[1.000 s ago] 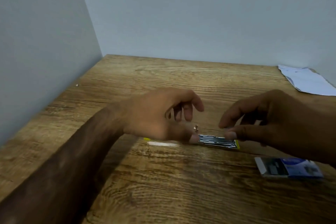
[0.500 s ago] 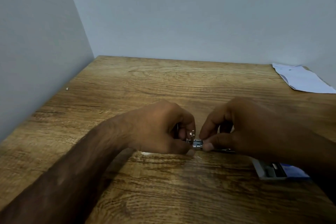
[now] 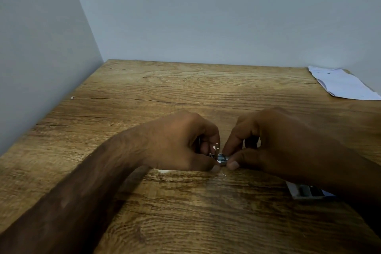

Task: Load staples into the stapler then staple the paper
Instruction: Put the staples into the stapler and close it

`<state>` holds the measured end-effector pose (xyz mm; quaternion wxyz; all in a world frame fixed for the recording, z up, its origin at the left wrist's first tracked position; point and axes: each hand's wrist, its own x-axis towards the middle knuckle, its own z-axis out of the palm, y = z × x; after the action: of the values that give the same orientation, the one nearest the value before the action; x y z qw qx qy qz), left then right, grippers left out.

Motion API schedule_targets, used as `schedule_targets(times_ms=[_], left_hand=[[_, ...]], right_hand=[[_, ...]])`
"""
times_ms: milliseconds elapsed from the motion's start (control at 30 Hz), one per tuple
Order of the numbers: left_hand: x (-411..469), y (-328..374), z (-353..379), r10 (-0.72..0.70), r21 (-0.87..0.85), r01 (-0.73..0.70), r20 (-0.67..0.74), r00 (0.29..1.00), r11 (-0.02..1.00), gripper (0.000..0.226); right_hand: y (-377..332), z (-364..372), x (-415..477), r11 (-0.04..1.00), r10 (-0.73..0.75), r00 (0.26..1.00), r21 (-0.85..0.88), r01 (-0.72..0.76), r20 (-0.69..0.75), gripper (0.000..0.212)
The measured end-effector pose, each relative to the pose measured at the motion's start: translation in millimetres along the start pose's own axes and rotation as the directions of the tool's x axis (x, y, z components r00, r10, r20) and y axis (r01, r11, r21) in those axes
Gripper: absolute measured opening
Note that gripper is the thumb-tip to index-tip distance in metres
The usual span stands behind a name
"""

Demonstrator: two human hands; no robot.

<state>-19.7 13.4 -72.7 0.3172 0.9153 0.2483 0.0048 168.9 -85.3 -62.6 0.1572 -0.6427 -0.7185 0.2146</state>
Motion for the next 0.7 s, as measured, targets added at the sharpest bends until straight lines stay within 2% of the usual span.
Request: schedule_targets(times_ms=[200,433,700], left_hand=[[0,0,0,-0.008,-0.001,0.008,0.006,1.000,1.000,0.018],[-1,-1,1,0.002,0.002,-0.002,-0.003,1.000,1.000,0.017],[1,0,1,0.002,-0.008,-0.001,0.009,1.000,1.000,0.017]], right_hand=[[-3,0,-2,0.999,-0.002,1.000,-0.032,0.002,0.014,0.021],[5,-8,-7,1.000,0.004,0.999,-0.027,-0.002,0.051,0.039],[11,-8,-10,0.991,-0.085,0.987,-0.094,0.098,0.133,0.029]])
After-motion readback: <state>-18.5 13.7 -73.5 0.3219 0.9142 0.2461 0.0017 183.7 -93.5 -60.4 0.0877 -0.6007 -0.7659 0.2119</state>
